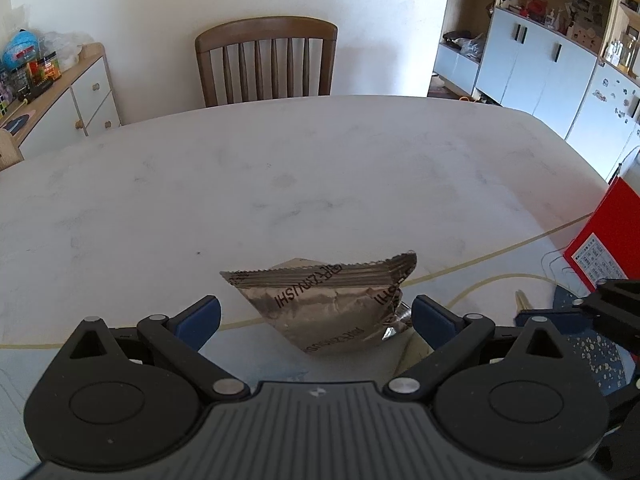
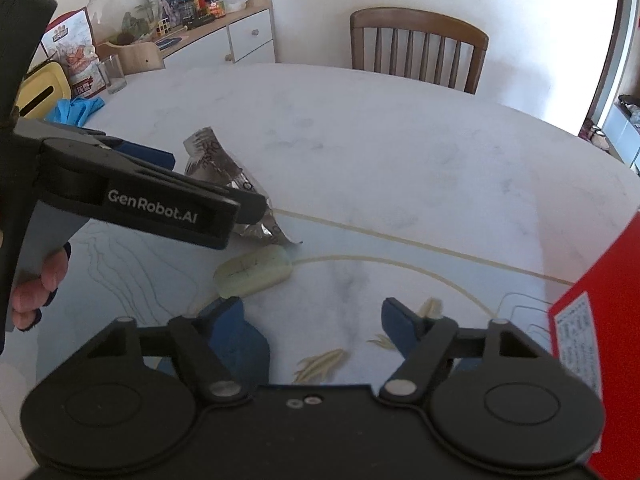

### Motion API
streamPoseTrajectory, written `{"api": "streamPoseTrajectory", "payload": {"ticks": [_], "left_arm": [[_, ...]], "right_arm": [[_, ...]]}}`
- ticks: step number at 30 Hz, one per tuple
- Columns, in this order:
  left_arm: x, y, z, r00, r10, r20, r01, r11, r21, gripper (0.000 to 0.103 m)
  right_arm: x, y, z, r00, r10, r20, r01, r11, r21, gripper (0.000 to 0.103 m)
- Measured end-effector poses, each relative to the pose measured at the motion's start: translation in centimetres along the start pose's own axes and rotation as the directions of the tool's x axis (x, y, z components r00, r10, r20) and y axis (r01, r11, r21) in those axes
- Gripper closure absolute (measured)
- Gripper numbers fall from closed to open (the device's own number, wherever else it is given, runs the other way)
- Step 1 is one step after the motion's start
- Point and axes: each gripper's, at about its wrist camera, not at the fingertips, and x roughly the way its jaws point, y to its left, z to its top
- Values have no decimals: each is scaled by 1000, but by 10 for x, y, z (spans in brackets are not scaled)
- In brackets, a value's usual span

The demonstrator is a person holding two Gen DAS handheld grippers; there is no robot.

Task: Organize objects
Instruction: 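Grasp the silver foil bag with the left tool while the right tool grasps the green soap bar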

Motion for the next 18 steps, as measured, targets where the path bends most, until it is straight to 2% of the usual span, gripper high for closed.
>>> {"api": "streamPoseTrajectory", "payload": {"ticks": [2, 4, 6, 12, 15, 17, 18], "left_arm": [[-1, -2, -1, 1000, 4, 12, -4, 1000, 8, 2], [-1, -4, -1, 1000, -2, 17, 2, 1000, 17, 9], [-1, -6, -1, 1000, 3, 16, -4, 1000, 27, 21], [-4, -7, -2, 1000, 16, 21, -17, 999, 30, 31], [-7, -11, -3, 999, 24, 21, -25, 999, 43, 37], [-10, -14, -2, 999, 26, 18, -27, 999, 44, 40], [-11, -14, -2, 1000, 27, 15, -28, 999, 43, 41]], "right_arm": [[2, 1, -1, 1000, 6, -5, -6, 1000, -9, 37], [3, 2, -1, 1000, 10, -5, -11, 1000, -26, 41], [4, 4, -1, 1000, 13, -9, -14, 999, -38, 45], [5, 7, -1, 1000, 21, -15, -22, 998, -56, 61], [5, 11, -1, 1000, -6, -18, 4, 997, -83, 72], [4, 11, -2, 1000, -1, -18, 0, 997, -76, 83], [3, 11, -2, 1000, -2, -17, 0, 998, -70, 84]]}}
